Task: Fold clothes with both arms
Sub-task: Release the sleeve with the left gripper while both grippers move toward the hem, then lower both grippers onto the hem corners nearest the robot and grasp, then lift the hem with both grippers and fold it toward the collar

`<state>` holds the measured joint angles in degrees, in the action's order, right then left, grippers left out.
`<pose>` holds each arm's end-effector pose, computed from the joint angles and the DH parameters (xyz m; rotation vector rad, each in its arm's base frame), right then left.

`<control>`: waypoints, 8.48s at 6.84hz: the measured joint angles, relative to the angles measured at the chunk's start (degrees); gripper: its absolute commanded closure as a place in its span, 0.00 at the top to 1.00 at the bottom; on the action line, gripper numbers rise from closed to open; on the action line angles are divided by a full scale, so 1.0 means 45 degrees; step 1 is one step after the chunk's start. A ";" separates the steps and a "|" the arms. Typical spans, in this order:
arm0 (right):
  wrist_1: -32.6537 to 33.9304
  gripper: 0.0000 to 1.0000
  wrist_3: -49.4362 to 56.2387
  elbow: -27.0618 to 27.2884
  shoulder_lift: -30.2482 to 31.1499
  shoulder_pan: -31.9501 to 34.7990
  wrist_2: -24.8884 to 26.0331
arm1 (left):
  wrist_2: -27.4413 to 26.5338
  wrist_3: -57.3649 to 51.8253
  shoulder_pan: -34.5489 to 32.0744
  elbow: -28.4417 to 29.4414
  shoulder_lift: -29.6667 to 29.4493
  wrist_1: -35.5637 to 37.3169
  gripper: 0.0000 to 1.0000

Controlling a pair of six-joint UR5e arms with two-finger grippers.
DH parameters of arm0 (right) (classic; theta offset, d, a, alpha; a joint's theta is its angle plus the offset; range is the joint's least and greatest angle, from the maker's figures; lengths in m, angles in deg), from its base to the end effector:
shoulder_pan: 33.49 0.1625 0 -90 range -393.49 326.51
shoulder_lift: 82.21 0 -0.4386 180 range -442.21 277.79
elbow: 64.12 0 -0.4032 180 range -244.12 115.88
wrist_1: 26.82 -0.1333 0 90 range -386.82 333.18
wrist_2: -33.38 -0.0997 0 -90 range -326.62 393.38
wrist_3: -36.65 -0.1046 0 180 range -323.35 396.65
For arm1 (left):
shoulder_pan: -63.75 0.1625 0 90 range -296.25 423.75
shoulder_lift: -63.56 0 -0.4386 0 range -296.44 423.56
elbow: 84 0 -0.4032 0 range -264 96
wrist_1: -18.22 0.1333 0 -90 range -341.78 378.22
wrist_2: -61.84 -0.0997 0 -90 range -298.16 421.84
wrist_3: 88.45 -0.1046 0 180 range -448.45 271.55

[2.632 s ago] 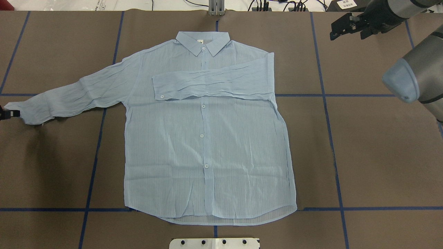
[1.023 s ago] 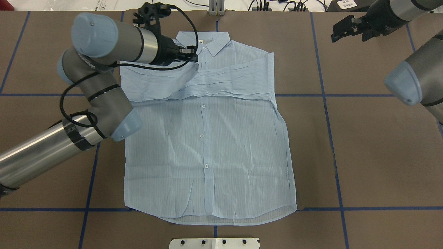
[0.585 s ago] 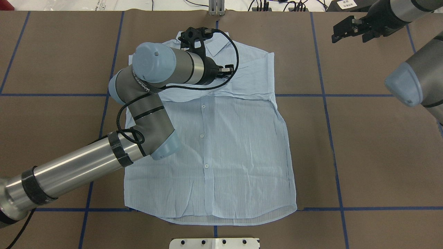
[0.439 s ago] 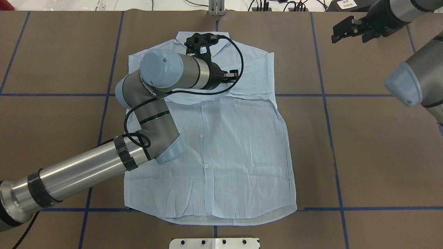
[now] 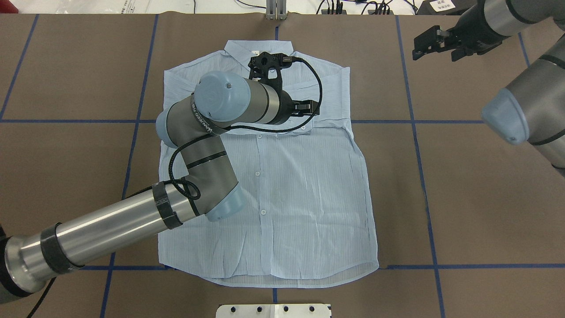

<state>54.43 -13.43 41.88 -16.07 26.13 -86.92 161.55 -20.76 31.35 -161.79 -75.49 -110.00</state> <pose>-0.2444 -0.5761 0.2901 0.3110 -0.9121 0.0926 0.5960 -0.5152 0.1385 0.4718 1.2263 -0.0390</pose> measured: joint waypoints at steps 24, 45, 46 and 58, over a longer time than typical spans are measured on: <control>-0.3759 0.82 -0.7748 0.3817 0.5963 -1.0342 0.9566 | -0.2883 0.4120 0.5055 -0.9236 0.9939 0.3926 0.00; 0.3842 0.00 -1.0491 0.8567 0.5642 -1.4246 1.1814 | -0.3037 0.3948 0.5280 -1.2575 1.0154 0.5548 0.00; 0.5905 0.00 -1.0492 1.0087 0.4995 -1.4094 1.0941 | -0.2280 0.3943 0.5566 -1.4450 1.0121 0.7129 0.00; 0.2059 0.00 -0.6298 -0.0116 -0.2010 -0.5398 0.8765 | -0.1094 -0.1070 -0.1525 -0.6675 0.5240 0.6755 0.00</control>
<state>63.70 -41.77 41.36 -25.11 1.84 -47.48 156.63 -25.57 24.49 -191.83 -51.91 -79.61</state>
